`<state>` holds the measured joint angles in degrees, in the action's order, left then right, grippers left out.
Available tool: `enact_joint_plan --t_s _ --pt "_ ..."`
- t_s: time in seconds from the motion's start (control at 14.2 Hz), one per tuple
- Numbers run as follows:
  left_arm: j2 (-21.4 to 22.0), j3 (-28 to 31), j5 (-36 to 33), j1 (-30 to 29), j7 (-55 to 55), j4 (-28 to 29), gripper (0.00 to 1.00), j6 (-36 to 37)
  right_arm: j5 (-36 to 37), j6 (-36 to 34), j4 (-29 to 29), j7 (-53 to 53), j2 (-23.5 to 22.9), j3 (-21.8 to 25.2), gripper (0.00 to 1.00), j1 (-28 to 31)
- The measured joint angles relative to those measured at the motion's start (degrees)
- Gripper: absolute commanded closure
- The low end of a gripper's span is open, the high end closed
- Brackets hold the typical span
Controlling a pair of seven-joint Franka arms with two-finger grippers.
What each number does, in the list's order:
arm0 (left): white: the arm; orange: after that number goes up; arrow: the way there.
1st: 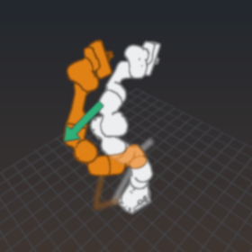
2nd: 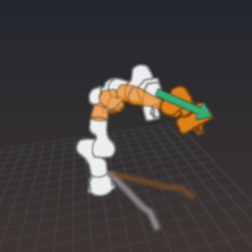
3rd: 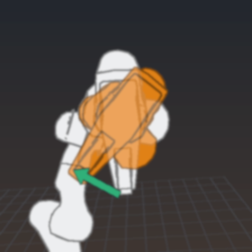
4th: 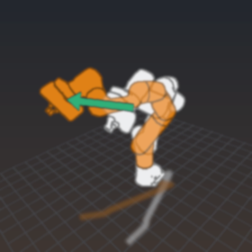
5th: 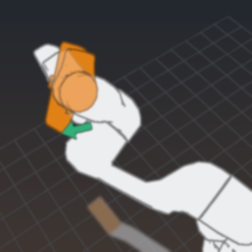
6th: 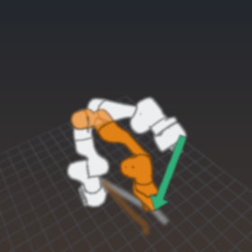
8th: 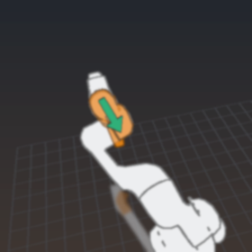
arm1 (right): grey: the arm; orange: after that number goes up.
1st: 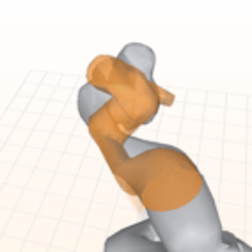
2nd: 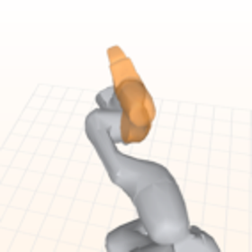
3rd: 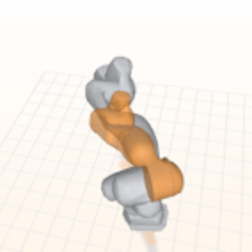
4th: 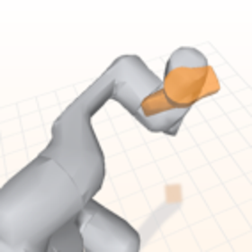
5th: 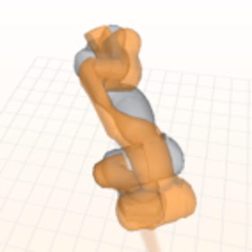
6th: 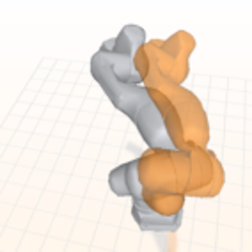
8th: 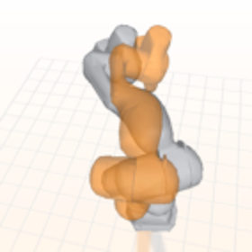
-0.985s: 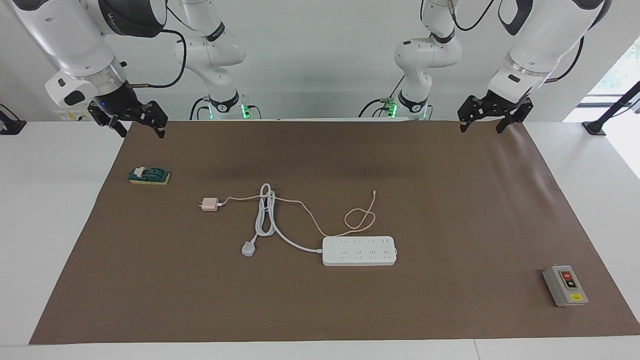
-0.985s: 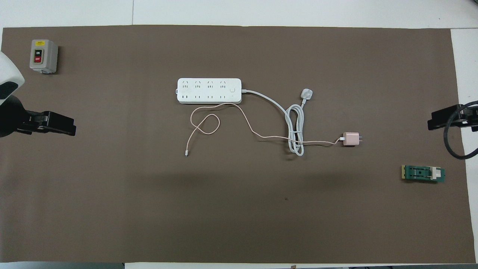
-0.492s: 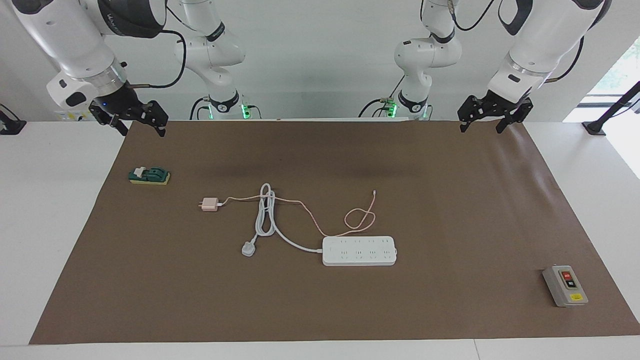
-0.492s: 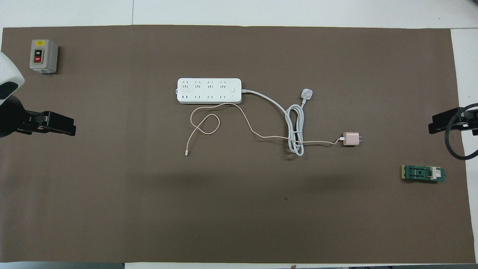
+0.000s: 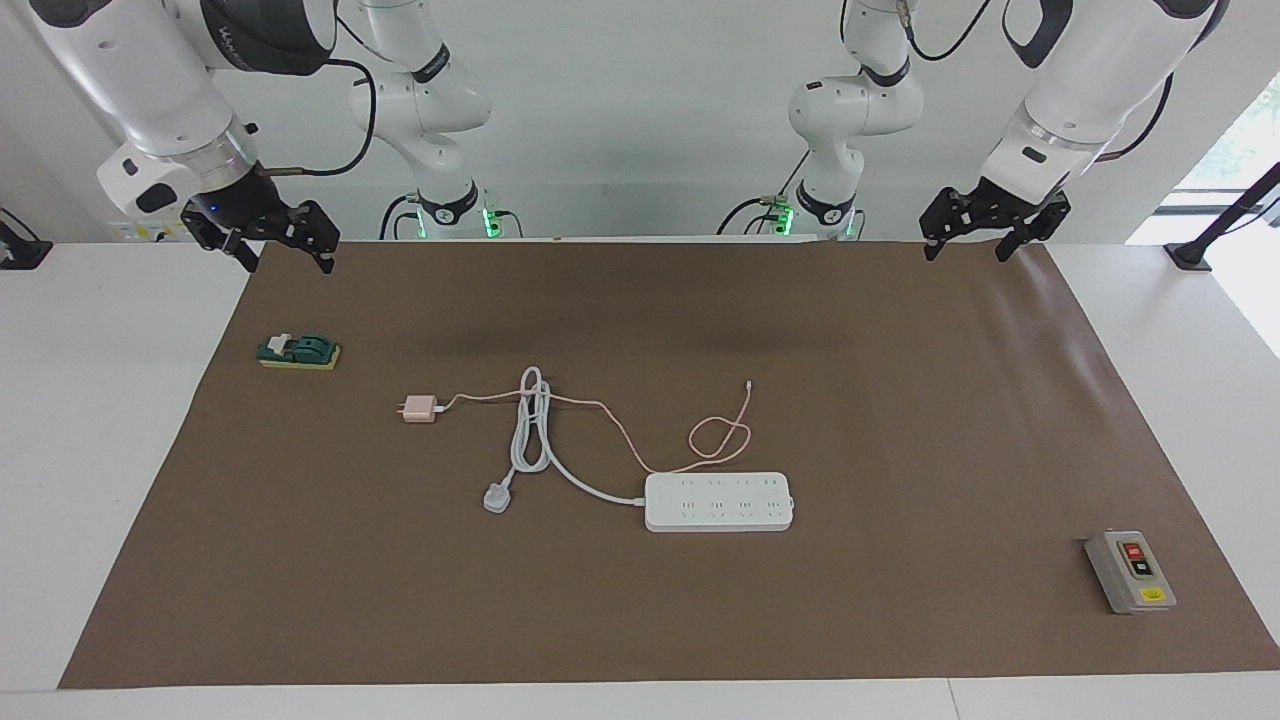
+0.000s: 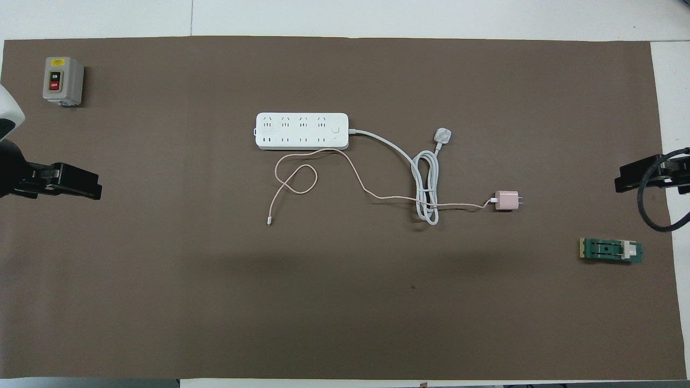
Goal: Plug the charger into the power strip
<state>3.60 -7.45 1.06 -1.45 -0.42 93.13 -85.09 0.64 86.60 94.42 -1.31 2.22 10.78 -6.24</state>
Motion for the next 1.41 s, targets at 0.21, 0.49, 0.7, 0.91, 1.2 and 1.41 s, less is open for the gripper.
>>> enact_joint_plan --t_s 0.21,0.49,0.7,0.91,1.2,1.41 --pt "0.0 0.1 -1.4 -1.0 0.0 -0.3 0.0 0.0 0.0 1.1 0.0 0.7 0.0 -0.4 0.0 0.0" --pt "-0.3 -0.2 -2.6 -1.1 0.0 -0.3 0.0 -0.3 0.0 1.9 0.1 14.9 -0.3 -2.2 0.0 -0.1" --pt "-0.4 -0.2 -0.7 -1.1 -1.5 -0.7 0.0 -0.5 -0.6 1.9 0.3 32.3 -1.6 -2.4 0.0 -0.2" --pt "-1.1 -0.3 1.5 -1.1 -2.5 -0.9 0.0 -0.6 -6.6 1.9 0.7 48.6 -4.8 -2.1 0.0 1.2" --pt "-3.8 -0.7 5.8 -1.0 -2.5 -3.1 0.0 -0.8 -11.9 6.7 3.7 63.6 -8.9 -1.8 0.0 4.8" --pt "-6.8 -0.3 17.5 -1.3 -2.6 -4.5 0.0 -2.2 -16.7 11.9 6.2 71.5 -11.7 -1.8 0.0 4.9"
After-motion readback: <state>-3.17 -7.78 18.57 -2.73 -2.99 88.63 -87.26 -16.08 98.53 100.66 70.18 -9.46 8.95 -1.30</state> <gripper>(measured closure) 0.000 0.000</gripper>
